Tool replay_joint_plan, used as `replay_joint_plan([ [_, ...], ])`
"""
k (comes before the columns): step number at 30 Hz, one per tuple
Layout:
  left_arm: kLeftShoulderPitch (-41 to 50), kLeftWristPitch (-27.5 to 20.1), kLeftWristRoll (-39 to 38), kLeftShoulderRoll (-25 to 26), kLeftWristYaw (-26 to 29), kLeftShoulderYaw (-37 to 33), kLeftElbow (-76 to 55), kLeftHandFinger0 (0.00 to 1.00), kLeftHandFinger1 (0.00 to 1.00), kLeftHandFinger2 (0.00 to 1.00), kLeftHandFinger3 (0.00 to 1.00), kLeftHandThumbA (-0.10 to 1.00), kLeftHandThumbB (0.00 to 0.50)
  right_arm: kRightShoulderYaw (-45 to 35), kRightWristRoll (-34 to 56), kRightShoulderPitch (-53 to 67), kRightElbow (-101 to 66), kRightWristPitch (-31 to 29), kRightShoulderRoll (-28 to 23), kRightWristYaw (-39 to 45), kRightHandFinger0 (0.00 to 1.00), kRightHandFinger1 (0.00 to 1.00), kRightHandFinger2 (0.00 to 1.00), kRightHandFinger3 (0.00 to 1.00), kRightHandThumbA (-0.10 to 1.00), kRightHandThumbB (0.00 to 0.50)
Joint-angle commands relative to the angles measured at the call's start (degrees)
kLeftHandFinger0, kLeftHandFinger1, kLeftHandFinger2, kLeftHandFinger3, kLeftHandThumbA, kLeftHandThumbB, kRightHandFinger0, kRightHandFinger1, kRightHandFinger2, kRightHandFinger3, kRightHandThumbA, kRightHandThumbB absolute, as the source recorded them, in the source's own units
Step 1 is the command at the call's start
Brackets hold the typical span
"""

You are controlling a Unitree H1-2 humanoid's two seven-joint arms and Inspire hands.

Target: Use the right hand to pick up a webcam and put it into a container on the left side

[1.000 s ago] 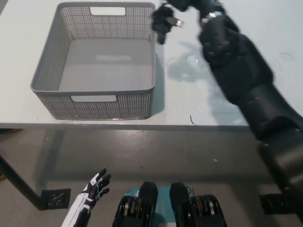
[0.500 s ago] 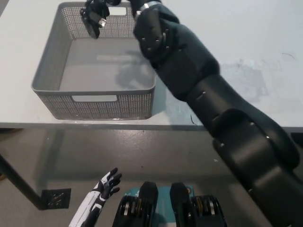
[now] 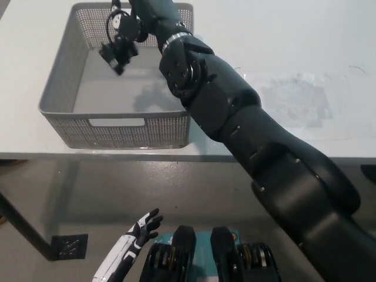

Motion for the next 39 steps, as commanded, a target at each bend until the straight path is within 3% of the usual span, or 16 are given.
replay_joint_plan([
  [1, -1.08, -0.61, 2.84, 1.5, -0.78, -0.94, -1.64, 1.0, 1.0, 1.0, 1.0, 1.0, 0.093, 0.76, 1.12, -3.61, -1.37, 4.91, -1.52, 11.74, 1.0, 1.0, 1.0, 1.0, 0.86, 0.444],
  [3, -1.1, -0.49, 1.73, 1.32, -1.03, -0.68, -1.37, 1.0, 1.0, 1.0, 1.0, 1.0, 0.102, 1.37, 1.07, -3.44, -2.51, 6.45, -2.05, 15.77, 1.0, 1.0, 1.0, 1.0, 1.0, 0.499],
  [6, -1.45, -0.14, 2.04, 1.48, -1.15, -0.74, -1.34, 1.0, 1.0, 1.0, 1.0, 0.99, 0.113, 0.81, 1.73, -2.98, -4.54, 7.71, -2.82, 17.2, 1.0, 1.0, 1.0, 1.0, 1.0, 0.439],
  [17, -1.77, -0.75, 2.76, 1.68, -1.45, -0.86, -0.78, 1.0, 1.0, 1.0, 1.0, 0.99, 0.103, 1.45, 1.05, -1.86, -8.42, 10.33, -6.08, 21.8, 1.0, 1.0, 1.0, 1.0, 1.0, 0.481],
  [22, -1.8, -0.91, 3.34, 1.68, -1.75, -1.18, -0.49, 1.0, 1.0, 1.0, 1.0, 1.0, 0.113, 1.74, 1.01, -1.14, -12.13, 13.91, -7.63, 26.07, 1.0, 1.0, 1.0, 1.0, 1.0, 0.462],
  [23, -1.72, -0.38, 3.16, 1.49, -1.79, -1.16, -0.52, 1.0, 1.0, 1.0, 1.0, 1.0, 0.124, 2.41, 0.91, -1.83, -12.23, 15.27, -8.15, 29.28, 1.0, 1.0, 1.0, 1.0, 1.0, 0.498],
  [24, -1.54, 0.41, 3.13, 1.42, -1.78, -1.12, -0.96, 1.0, 1.0, 1.0, 1.0, 1.0, 0.133, 4.05, 0.64, -5.24, -7.82, 15.82, -8.49, 36.53, 1.0, 1.0, 1.0, 1.0, 0.87, 0.426],
  [26, -1.49, 0.12, 3.33, 1.66, -1.69, -0.9, -1.11, 1.0, 1.0, 1.0, 1.0, 1.0, 0.128, 7.94, -1.79, -9.96, -3.45, 14.22, -8.88, 45.31, 1.0, 1.0, 1.0, 1.0, 0.69, 0.401],
  [27, -1.62, -0.94, 4.11, 2.1, -1.59, -0.96, -0.97, 1.0, 1.0, 1.0, 1.0, 1.0, 0.115, 8.77, -1.83, -12.24, -2.08, 13.89, -9.08, 48.81, 1.0, 1.0, 1.0, 1.0, 0.64, 0.403],
  [28, -1.79, -1.48, 5.11, 2.44, -1.49, -1.17, -0.96, 1.0, 1.0, 1.0, 1.0, 1.0, 0.11, 7.14, -0.76, -13.14, -3.17, 15.27, -9.3, 43.71, 1.0, 1.0, 1.0, 1.0, 0.62, 0.46],
  [29, -1.84, -1.75, 5.55, 2.38, -1.4, -1.36, -0.85, 1.0, 1.0, 1.0, 1.0, 1.0, 0.107, 5.93, -0.33, -12.72, -4.73, 15.56, -9.32, 38.19, 1.0, 1.0, 1.0, 1.0, 0.75, 0.471],
  [30, -1.72, -1.82, 5.47, 2.21, -1.49, -1.51, -0.76, 1.0, 1.0, 1.0, 1.0, 1.0, 0.11, 5.69, -1.13, -12.01, -7.07, 15.2, -9.35, 31.95, 1.0, 1.0, 1.0, 1.0, 0.99, 0.492],
  [32, -2.2, -1.05, 5.38, 1.72, -1.51, -1.62, -0.56, 1.0, 1.0, 1.0, 1.0, 1.0, 0.129, 8.64, -4.35, -13.05, -8.75, 15.66, -9.71, 32.09, 1.0, 1.0, 1.0, 1.0, 1.0, 0.494],
  [33, -2.12, 0.91, 4.9, 1.41, -1.67, -1.52, -1.26, 1.0, 1.0, 1.0, 1.0, 1.0, 0.158, 11.03, -6.24, -13.98, -11.28, 18.25, -9.85, 36.66, 1.0, 1.0, 1.0, 1.0, 1.0, 0.426],
  [34, -1.96, 1.07, 5.07, 1.43, -1.69, -1.59, -1.48, 1.0, 1.0, 1.0, 1.0, 1.0, 0.15, 11.15, -5.87, -13.79, -12.54, 19.43, -9.97, 37.48, 1.0, 1.0, 1.0, 1.0, 1.0, 0.403],
  [39, -1.51, -0.61, 3.67, 1.45, -2.03, -1.45, -1.07, 1.0, 1.0, 1.0, 1.0, 0.99, 0.128, 8.78, -3.26, -9.46, -21.33, 22.99, -11.92, 36.68, 1.0, 1.0, 1.0, 1.0, 0.98, 0.439],
])
